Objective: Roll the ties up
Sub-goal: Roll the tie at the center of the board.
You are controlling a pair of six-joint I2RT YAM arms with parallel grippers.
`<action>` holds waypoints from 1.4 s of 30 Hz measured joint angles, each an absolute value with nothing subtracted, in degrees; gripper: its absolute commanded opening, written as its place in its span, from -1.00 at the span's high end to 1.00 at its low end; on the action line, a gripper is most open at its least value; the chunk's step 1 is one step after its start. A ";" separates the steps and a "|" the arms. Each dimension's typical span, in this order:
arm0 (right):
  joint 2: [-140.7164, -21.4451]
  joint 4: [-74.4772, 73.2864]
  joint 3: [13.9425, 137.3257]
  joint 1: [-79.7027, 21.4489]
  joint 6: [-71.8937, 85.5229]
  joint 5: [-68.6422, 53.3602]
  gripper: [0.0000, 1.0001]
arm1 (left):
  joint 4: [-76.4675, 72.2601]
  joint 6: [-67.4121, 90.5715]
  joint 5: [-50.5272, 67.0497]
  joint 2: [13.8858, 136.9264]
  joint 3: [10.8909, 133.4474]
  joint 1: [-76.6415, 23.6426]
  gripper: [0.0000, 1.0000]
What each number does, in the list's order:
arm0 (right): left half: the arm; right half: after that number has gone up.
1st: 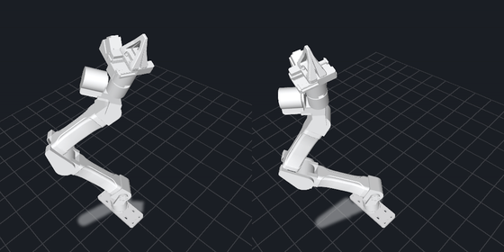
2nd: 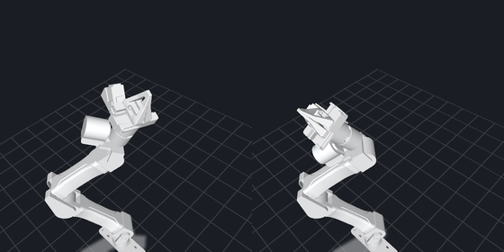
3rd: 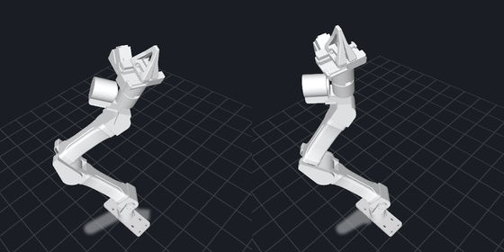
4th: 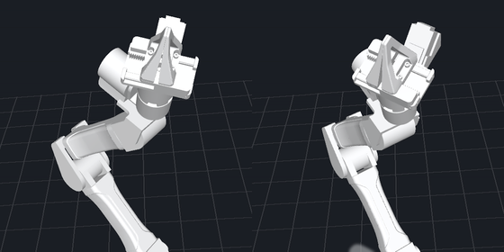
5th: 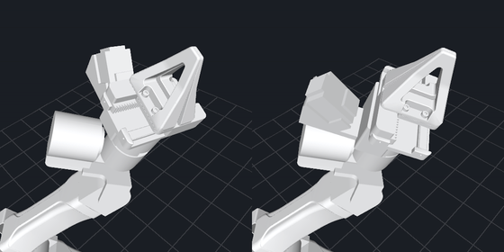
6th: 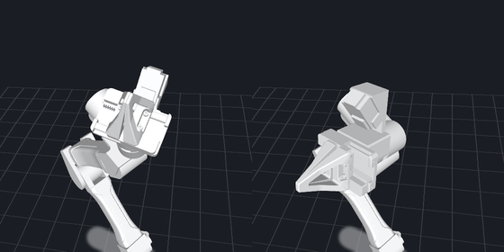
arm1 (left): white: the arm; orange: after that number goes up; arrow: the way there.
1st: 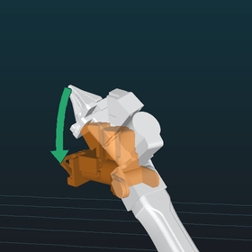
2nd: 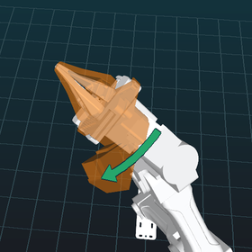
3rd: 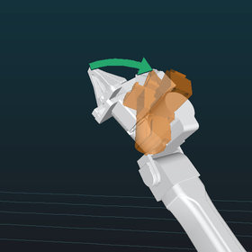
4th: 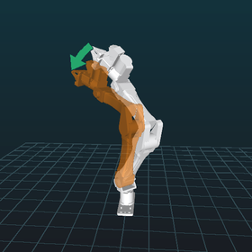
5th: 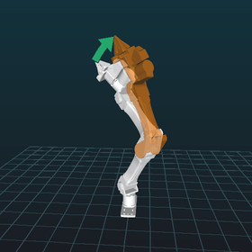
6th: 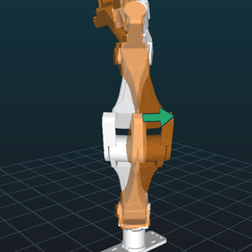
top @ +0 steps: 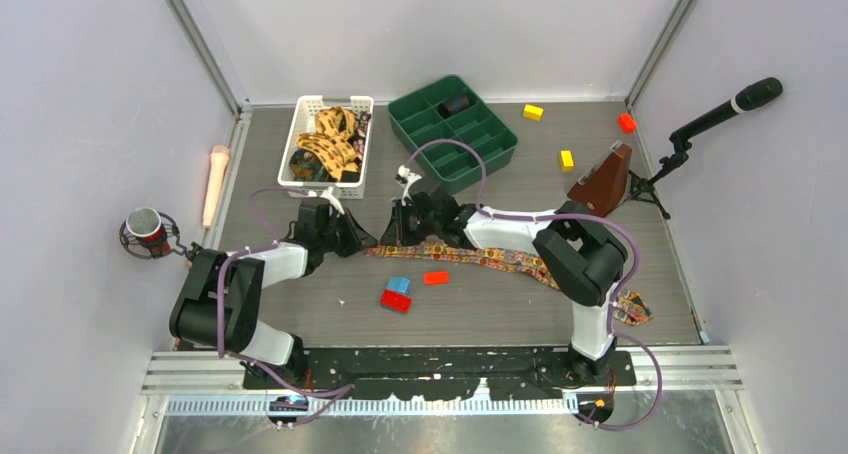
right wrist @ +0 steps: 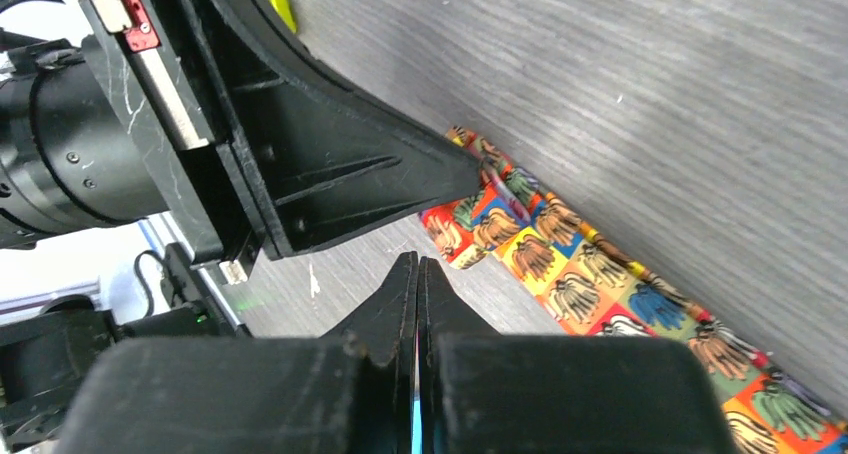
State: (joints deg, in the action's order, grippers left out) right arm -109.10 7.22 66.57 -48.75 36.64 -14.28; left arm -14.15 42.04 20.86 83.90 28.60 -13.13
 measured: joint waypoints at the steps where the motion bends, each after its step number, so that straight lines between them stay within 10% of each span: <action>1: -109.10 7.22 66.52 -48.75 37.21 -15.00 0.98 | -14.15 42.06 20.69 83.90 28.62 -13.13 1.00; 19: -110.67 2.79 66.59 -48.75 46.22 -15.81 0.40 | -14.17 43.11 19.94 83.92 28.71 -13.15 1.00; 42: -114.85 6.57 67.33 -46.94 52.12 -17.30 0.63 | -14.41 43.11 19.51 84.16 28.80 -13.17 1.00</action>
State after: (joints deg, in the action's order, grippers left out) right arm -114.85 6.57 67.33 -46.94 52.12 -17.30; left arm -14.41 43.11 19.51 84.16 28.80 -13.17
